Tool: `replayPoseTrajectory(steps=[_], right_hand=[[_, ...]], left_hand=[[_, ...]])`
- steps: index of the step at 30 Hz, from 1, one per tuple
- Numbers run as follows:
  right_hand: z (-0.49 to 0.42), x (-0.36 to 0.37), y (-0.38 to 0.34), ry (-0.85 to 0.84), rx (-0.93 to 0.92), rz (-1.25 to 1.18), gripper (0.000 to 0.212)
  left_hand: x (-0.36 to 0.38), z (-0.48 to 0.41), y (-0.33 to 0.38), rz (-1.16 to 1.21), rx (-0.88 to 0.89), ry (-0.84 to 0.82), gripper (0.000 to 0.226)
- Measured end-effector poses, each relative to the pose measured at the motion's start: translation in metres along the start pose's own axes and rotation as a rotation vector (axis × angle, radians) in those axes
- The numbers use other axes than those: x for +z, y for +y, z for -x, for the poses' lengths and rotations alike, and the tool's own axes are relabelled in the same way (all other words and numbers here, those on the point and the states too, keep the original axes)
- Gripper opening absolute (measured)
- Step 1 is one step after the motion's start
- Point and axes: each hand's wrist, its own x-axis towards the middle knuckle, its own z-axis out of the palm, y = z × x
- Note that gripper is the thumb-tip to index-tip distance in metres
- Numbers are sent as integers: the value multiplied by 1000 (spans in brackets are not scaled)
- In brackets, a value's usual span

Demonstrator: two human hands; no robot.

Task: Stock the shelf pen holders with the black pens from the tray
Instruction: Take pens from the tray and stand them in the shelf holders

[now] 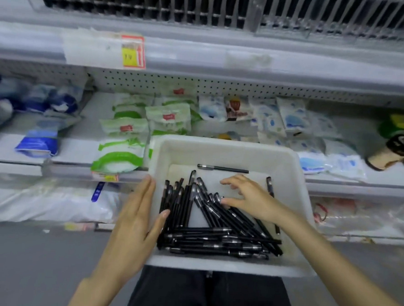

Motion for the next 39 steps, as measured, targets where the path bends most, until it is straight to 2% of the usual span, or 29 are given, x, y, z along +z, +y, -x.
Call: replayPoseTrajectory(steps=[6,9,14,19,21,25,28,34,39], right_hand=[[-30,12,-7,20,-37,-39,56],[-46,25,-12,-8,-120,62,57],[-54,43,-15,92,-189,277,57],[-44,57,-18,167,-216,254,55],[-39,59,-22,228,-224,196,51],[-31,61,-39,304,-109,-148,36],[-30,69,-51,331,-57,-293,31],[-27,53,-61,240,-18,-629,26],[8,-11,-68,204,-101,-850,22]], left_hand=[[9,0,-4,70,-17,40,68],[10,2,-6,102,-13,28,67],[11,5,-8,121,-25,38,66],[12,6,-10,146,-20,32,65],[13,5,-10,147,-15,34,65],[13,6,-10,162,-29,29,65],[12,6,-10,154,-35,25,64],[7,0,-5,38,-8,39,64],[-13,-27,23,22,91,170,63]])
